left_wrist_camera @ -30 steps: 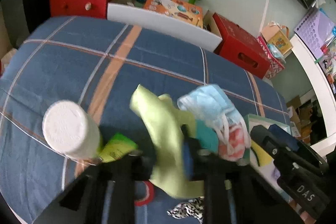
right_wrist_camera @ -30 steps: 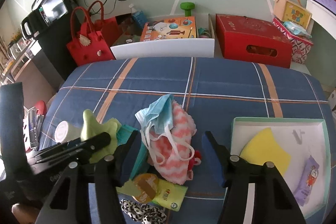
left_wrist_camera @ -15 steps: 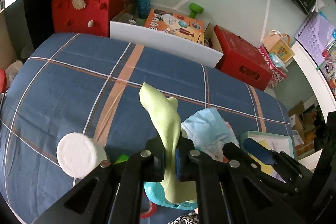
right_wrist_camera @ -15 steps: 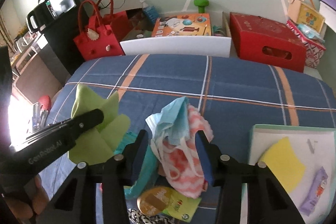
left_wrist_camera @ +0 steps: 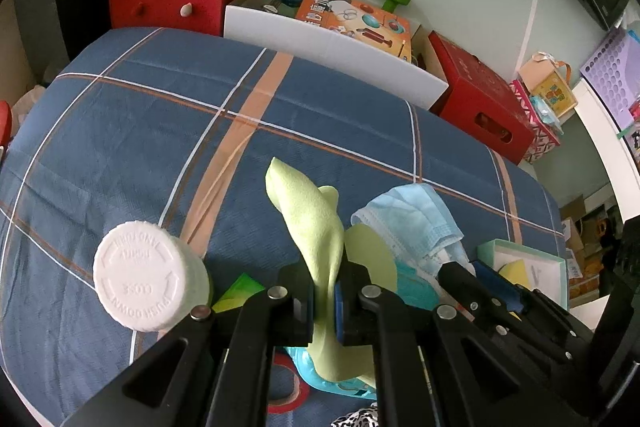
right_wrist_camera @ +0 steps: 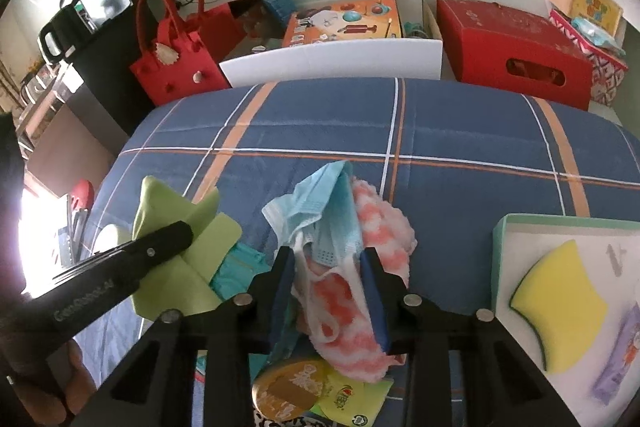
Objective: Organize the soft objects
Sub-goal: 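Grasp the light green cloth with the left tool while the right tool grasps the blue mask, then lift the green cloth and blue mask into the tray and release both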
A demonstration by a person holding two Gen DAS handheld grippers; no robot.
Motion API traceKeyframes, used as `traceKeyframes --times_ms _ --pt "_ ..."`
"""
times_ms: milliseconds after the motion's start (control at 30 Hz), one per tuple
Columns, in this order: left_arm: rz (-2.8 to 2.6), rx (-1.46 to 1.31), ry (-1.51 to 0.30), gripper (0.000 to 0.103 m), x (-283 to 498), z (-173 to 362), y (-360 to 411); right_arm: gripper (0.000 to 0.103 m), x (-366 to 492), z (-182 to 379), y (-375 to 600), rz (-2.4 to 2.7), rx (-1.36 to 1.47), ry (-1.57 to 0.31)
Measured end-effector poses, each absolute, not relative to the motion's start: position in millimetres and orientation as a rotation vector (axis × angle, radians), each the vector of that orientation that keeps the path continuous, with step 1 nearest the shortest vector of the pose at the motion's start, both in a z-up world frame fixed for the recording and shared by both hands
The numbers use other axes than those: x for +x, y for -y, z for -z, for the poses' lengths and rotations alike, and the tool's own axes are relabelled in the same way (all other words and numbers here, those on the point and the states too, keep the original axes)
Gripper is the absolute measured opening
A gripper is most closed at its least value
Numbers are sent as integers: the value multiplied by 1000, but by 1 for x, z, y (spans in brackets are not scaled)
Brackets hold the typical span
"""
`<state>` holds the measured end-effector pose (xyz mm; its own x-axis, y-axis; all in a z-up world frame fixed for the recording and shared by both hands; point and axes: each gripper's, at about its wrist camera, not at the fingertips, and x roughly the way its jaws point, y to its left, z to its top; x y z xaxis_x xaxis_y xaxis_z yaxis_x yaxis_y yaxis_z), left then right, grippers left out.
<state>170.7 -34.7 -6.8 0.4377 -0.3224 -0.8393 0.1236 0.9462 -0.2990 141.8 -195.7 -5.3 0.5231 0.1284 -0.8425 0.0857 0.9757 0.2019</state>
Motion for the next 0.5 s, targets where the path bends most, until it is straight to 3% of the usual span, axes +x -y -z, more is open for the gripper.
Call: traceKeyframes --times_ms 100,167,233,500 --pt "277 -199 -1085 7 170 6 35 27 141 6 195 -30 228 -1028" --pt "275 -197 -1085 7 170 6 35 13 141 8 195 -24 220 -1034" --pt "274 -194 -1085 7 170 6 34 7 141 10 196 -25 225 -1039" --pt "274 -191 -1063 7 165 1 34 5 129 -8 202 -25 240 -971"
